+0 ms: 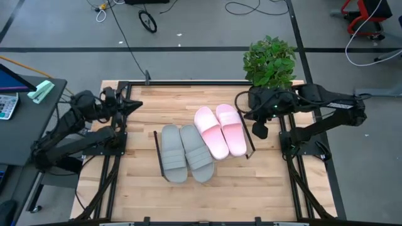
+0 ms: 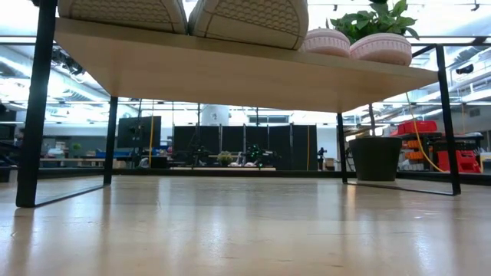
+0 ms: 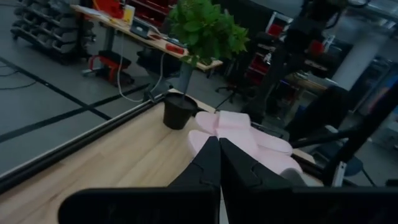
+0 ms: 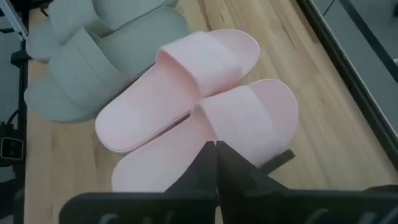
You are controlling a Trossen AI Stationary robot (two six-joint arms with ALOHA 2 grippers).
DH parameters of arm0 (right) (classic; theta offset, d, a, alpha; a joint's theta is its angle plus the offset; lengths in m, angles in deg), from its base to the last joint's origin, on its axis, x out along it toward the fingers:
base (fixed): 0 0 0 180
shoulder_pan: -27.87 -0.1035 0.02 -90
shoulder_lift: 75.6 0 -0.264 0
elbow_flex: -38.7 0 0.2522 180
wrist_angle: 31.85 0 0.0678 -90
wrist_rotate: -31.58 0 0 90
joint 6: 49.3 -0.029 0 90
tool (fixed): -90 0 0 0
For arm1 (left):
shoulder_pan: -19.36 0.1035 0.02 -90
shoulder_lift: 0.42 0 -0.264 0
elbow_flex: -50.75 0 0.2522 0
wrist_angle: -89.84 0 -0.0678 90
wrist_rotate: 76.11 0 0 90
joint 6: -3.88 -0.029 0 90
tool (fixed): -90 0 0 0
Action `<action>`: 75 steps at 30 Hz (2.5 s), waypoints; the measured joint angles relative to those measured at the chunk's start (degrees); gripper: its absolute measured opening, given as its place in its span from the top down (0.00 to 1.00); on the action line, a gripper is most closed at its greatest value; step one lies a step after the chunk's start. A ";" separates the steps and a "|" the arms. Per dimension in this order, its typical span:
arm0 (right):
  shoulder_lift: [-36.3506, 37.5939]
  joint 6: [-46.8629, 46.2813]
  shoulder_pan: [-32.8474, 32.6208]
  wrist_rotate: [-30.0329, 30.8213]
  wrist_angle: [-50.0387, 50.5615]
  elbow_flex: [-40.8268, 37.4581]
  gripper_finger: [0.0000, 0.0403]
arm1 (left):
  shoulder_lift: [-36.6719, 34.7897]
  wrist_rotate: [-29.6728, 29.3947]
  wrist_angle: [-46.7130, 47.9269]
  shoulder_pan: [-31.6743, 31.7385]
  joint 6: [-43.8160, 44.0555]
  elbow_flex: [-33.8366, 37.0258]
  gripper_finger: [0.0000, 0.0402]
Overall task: Pick and place slides into the shelf
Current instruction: Return to Home Position
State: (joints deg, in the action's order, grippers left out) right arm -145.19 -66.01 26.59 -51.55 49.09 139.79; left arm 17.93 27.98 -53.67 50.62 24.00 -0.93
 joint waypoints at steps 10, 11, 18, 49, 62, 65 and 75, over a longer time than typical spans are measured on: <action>-2.35 0.56 0.05 -0.89 -2.63 0.00 1.00 | -2.99 -10.54 -8.00 -7.68 3.46 8.52 1.00; -2.37 0.57 0.06 -0.99 -2.63 0.00 1.00 | -2.99 -11.35 -10.07 -8.99 4.11 9.40 1.00; -2.39 0.49 0.04 -1.04 -2.61 0.00 1.00 | -2.99 -21.75 -13.89 -19.82 4.57 12.23 1.00; -2.39 -2.77 1.16 -0.36 -2.48 0.00 1.00 | -17.75 -24.93 -22.49 -36.06 0.24 24.41 1.00; -2.39 -6.24 1.16 -0.31 -2.43 0.00 1.00 | -18.12 -21.03 -30.05 -36.06 1.46 32.72 1.00; -2.39 -6.48 1.16 -0.31 -2.43 0.00 1.00 | -18.10 -21.05 -33.21 -36.06 2.07 34.79 1.00; -2.39 -7.16 1.16 -0.31 -1.91 0.00 1.00 | -18.12 -20.21 -32.32 -36.06 3.43 36.53 1.00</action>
State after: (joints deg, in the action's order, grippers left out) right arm -147.59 -73.18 27.75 -51.85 47.19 139.79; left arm -0.19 7.76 -85.99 14.56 27.43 35.60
